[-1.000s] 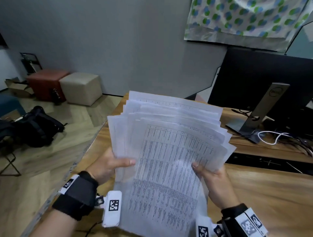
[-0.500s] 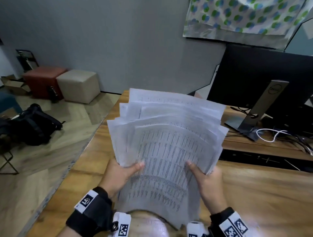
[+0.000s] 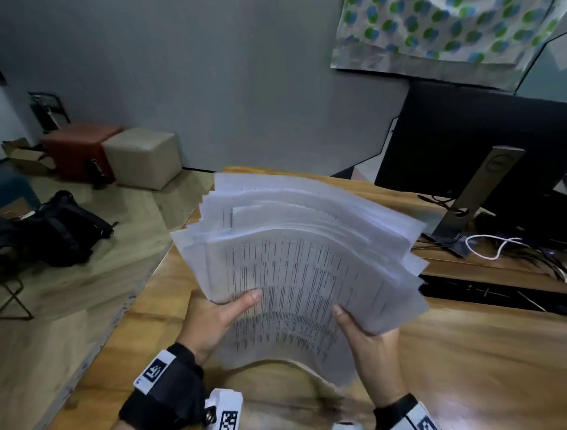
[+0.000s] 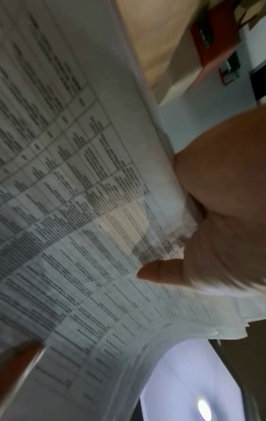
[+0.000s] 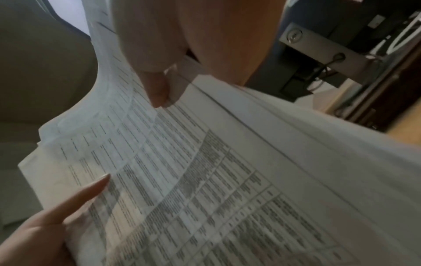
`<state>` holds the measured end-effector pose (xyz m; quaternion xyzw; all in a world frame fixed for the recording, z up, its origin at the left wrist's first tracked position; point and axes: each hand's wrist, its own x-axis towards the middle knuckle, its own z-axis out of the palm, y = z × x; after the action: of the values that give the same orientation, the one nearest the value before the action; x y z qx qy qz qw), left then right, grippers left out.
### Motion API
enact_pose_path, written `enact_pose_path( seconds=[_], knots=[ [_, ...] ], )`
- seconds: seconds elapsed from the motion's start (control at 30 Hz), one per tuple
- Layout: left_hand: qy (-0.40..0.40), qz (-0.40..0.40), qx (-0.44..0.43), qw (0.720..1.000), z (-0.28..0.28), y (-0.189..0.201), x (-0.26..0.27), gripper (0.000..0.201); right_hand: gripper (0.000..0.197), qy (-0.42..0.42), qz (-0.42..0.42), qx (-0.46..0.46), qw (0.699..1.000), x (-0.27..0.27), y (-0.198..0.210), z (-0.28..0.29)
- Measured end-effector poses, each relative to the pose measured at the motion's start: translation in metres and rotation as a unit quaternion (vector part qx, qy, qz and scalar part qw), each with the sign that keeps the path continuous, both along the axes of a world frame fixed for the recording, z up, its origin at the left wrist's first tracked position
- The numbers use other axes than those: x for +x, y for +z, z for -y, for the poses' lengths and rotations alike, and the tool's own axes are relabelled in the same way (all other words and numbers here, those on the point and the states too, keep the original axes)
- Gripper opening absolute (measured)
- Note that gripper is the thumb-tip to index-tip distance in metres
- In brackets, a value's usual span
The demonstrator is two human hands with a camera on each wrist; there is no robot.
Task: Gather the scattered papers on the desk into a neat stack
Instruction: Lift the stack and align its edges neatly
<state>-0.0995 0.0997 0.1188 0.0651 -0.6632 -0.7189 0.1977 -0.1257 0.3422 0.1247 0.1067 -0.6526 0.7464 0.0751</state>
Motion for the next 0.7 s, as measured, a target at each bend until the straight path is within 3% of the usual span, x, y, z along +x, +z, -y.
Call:
enact_pose_path(
  seconds=[0.13, 0.3, 0.43, 0.57, 0.6, 0.7],
  knots=[
    [-0.01, -0.035, -0.02, 0.999, 0.008, 0.017, 0.003, 0.049, 0.046, 0.0, -0.024, -0.023, 0.999, 0.0, 0.012, -0.01],
    [-0.017, -0.062, -0.045, 0.997, 0.007, 0.031, 0.002, 0.041, 0.045, 0.001, -0.055, -0.024, 0.998, -0.002, 0.024, -0.012],
    [-0.026, -0.072, -0.041, 0.996, 0.001, 0.033, 0.004, 0.064, 0.046, 0.013, -0.08, -0.008, 0.997, 0.002, 0.033, -0.008],
    [-0.035, -0.075, -0.029, 0.996, 0.007, 0.037, 0.003, 0.053, 0.035, 0.003, -0.074, -0.026, 0.997, -0.003, 0.033, -0.016],
    [-0.048, -0.076, -0.013, 0.996, 0.013, 0.034, 0.003, 0.057, 0.033, 0.006, -0.068, -0.034, 0.997, -0.006, 0.029, -0.021],
    [-0.077, -0.041, 0.008, 0.996, 0.021, 0.028, 0.004, 0.095, 0.038, 0.051, -0.025, -0.034, 0.998, -0.01, 0.024, -0.025]
  ],
)
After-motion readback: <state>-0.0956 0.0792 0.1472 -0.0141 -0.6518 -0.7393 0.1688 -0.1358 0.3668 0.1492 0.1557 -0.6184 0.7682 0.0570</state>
